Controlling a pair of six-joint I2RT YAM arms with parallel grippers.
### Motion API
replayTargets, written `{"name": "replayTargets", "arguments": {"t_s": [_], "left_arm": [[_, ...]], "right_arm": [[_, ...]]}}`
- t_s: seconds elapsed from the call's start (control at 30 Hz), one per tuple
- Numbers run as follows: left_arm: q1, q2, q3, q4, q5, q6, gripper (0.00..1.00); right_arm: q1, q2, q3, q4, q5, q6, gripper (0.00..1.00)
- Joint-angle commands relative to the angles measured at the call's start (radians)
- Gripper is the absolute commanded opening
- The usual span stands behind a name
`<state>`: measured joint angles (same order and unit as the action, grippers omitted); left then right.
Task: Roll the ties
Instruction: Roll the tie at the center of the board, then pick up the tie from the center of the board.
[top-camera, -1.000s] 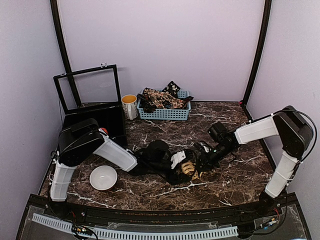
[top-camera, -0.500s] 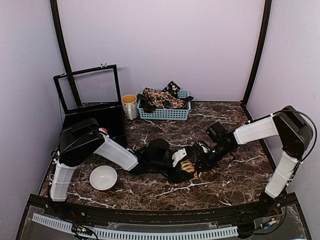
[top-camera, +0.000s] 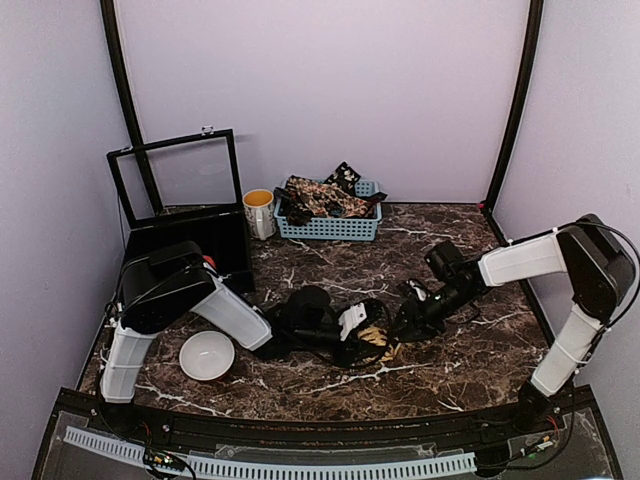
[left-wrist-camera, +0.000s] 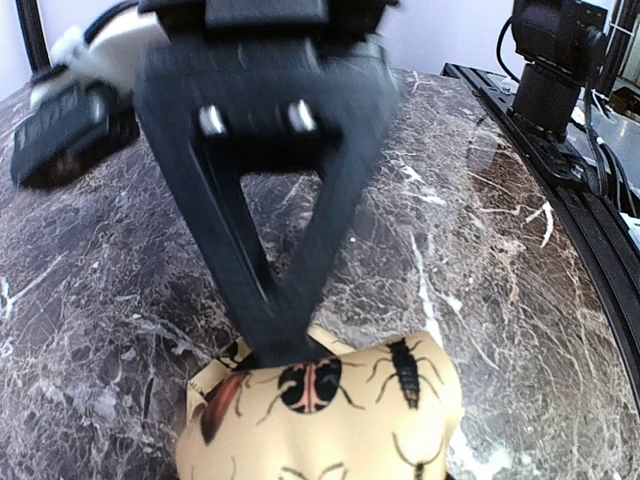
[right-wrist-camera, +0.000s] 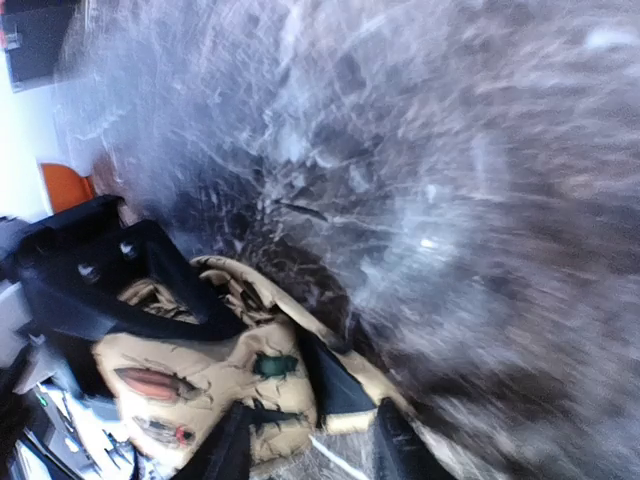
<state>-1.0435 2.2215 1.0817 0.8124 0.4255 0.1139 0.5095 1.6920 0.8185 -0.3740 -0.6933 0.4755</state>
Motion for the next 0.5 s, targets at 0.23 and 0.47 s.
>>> {"name": "replayTargets", "arguments": {"t_s": [0.23, 0.47], "left_arm": [[-0.009, 0.03, -0.085, -0.142, -0.004, 0.061, 0.27], [-0.009, 0.03, -0.078, -0.159, -0.006, 0.073, 0.26]], "right_arm": [[-0.067, -0.012, -0.065, 0.041, -0.099, 0.068, 0.64], [-0.028, 0.05, -0.109, 0.201, -0.215, 0.136, 0.69]]}}
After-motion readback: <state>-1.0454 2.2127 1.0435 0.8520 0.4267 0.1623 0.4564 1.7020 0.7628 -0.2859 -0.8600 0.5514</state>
